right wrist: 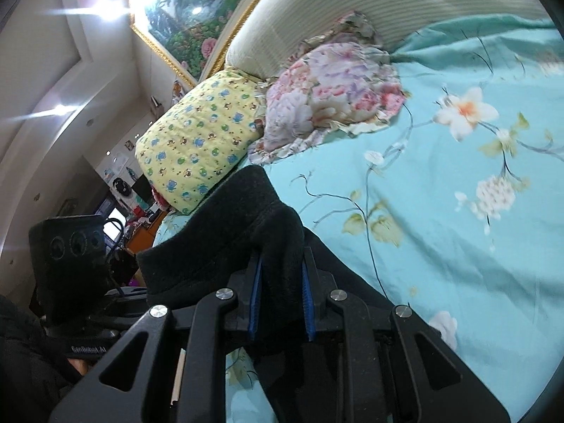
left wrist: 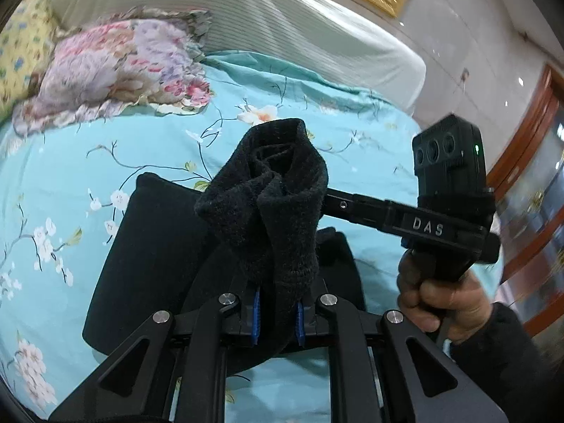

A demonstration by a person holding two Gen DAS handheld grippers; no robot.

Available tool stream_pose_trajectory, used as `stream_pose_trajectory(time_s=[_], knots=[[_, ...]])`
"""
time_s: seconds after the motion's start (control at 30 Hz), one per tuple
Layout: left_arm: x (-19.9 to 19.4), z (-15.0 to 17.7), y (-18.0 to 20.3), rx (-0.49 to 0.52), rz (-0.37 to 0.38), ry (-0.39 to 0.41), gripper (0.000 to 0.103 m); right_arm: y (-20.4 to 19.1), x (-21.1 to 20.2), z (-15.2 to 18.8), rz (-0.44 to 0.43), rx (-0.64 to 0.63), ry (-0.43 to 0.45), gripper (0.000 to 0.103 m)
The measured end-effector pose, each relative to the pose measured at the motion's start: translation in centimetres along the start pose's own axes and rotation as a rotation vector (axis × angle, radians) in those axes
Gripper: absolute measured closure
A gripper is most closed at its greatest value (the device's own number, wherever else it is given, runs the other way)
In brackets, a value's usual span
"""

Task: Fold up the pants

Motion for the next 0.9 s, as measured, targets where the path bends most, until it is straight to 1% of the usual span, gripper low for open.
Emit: stream_pose_trajectory(time_s=[0.03,0.1,0.17,0.23,0.27,0.3,0.33,0.37,0.4,0.43,0.47,0.53,0.6,0.63,0.7,0.77,0.9], knots=[[0.2,0.1,0.2,0.015,-0.005,0.0,0.086,0.3,0.0,0.1,0.005,0.01,0.003,0.079],[0.7,0.5,0.8,0.045,0.001,-0.005,0.082,1.1,-0.3,0.6,0.018,0.036,0.007,0.075],[1.1,0.9,1.5,0.071,-0.003,-0.006,0.075,2.0,-0.7,1.0,0.045,0.061,0.012,0.068],[1.6,1.3,2.2,0.092,0.006,-0.011,0.062,2.6,-1.4,1.4,0.063,0.08,0.019,0.068],[1.8,1.4,2.5,0.1,0.016,-0.014,0.058,3.0,-1.8,1.6,0.082,0.089,0.023,0.068],[1.9,1.6,2.9,0.11,0.027,-0.016,0.051,3.3,-2.2,1.7,0.1,0.096,0.028,0.066],[2.1,1.8,3.3,0.123,0.044,-0.018,0.046,3.5,-2.7,1.7,0.115,0.101,0.035,0.065],[2.1,2.0,3.7,0.131,0.059,-0.023,0.045,3.7,-3.3,1.8,0.139,0.109,0.047,0.057],[2.0,2.2,4.0,0.137,0.073,-0.026,0.043,4.1,-3.9,1.8,0.165,0.118,0.059,0.045],[1.9,2.3,4.3,0.143,0.092,-0.029,0.04,4.4,-4.5,1.8,0.19,0.127,0.07,0.041],[1.7,2.4,4.5,0.147,0.11,-0.031,0.039,4.6,-5.5,1.9,0.219,0.138,0.09,0.036],[1.1,2.4,4.7,0.149,0.157,-0.032,0.036,4.6,-6.8,2.1,0.242,0.156,0.118,0.034],[0.4,2.3,4.9,0.149,0.193,-0.029,0.034,4.6,-8.2,2.4,0.269,0.183,0.146,0.024],[-0.2,2.1,5.0,0.148,0.221,-0.027,0.034,4.6,-8.9,2.7,0.286,0.195,0.161,0.023],[-1.5,1.6,4.9,0.15,0.262,-0.015,0.034,4.4,-9.7,3.1,0.292,0.217,0.186,0.019],[-2.5,1.0,4.8,0.151,0.279,0.002,0.031,4.2,-10.4,3.7,0.313,0.238,0.203,0.015],[-3.6,-0.3,2.9,0.114,0.274,0.031,0.03,3.5,-11.1,4.6,0.387,0.237,0.222,0.015]])
Point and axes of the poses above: each gripper's, at about its wrist camera, not at the fingertips, and x roughly the way its jaws point, y to its right, z to its underside, the point moved 9 cm from there along x, roughly the way its jaws point, and after that the axes turned 3 degrees about y, right-handed, at the moved point
